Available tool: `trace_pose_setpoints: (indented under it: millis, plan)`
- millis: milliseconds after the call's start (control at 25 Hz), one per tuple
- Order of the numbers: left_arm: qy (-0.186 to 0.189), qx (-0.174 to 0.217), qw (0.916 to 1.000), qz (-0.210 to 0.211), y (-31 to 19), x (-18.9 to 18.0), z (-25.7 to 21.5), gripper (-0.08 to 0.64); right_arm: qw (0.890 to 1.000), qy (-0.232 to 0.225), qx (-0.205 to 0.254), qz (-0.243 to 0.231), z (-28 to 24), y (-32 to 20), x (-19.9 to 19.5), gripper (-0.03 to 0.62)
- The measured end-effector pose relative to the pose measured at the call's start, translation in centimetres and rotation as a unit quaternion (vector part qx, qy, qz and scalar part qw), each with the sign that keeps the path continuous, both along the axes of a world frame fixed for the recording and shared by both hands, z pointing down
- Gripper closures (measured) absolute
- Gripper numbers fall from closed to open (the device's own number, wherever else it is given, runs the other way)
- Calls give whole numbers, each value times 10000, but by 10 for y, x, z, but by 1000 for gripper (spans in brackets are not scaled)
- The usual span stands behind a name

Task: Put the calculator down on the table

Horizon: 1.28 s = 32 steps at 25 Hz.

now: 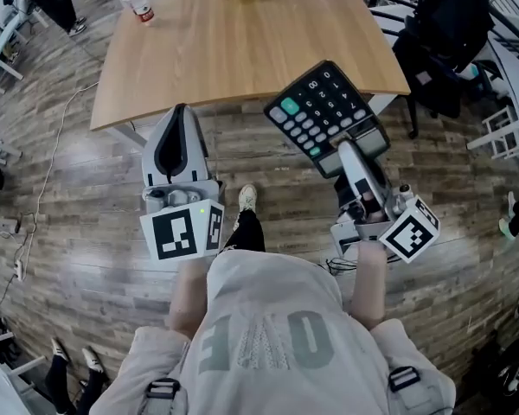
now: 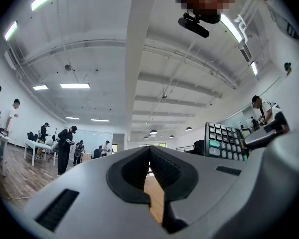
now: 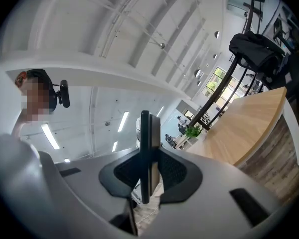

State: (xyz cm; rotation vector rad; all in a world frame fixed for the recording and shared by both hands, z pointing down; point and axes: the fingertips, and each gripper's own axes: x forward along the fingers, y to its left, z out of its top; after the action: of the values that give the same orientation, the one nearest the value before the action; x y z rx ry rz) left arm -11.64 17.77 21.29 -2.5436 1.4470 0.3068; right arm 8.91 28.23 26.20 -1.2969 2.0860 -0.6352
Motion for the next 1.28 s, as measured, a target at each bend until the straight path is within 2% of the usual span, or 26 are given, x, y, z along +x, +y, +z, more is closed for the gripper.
trace_pose_setpoints:
  millis: [360, 640, 920, 1280]
  plan:
    - [56, -53, 9999, 130, -127, -10, -13, 551, 9999, -44, -106, 88, -10, -118, -11, 505]
    - [237, -29, 9993, 294, -216, -17, -19, 551, 9994, 142, -57, 310, -24, -188, -18, 505]
    - [315, 0, 9989, 350, -255, -4, -22, 551, 9984, 155, -61, 546, -26, -221, 4, 505]
    - [63, -11, 10000, 31, -290, 18, -17, 551, 9996, 148, 81, 213, -25, -288, 45, 505]
